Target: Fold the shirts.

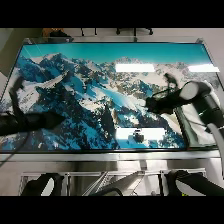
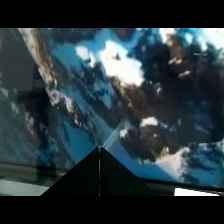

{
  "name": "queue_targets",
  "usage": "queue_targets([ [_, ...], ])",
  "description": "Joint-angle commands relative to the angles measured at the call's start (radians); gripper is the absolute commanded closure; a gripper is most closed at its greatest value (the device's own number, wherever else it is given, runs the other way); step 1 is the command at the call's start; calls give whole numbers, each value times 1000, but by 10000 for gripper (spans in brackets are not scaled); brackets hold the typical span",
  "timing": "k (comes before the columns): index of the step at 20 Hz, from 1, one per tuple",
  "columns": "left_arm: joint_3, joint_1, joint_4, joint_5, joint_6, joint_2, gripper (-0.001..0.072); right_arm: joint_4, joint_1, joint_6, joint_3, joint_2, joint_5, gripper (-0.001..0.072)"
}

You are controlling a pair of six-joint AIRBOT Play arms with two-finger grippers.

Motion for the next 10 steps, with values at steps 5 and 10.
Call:
queue_targets([
  [5,-332,-143,-5,85,-4,226,693,5,201,-6,-150,-40,-124,694],
  [10,-391,-143,-6,102,-3,280,693,6,201,-6,-150,-56,-124,694],
])
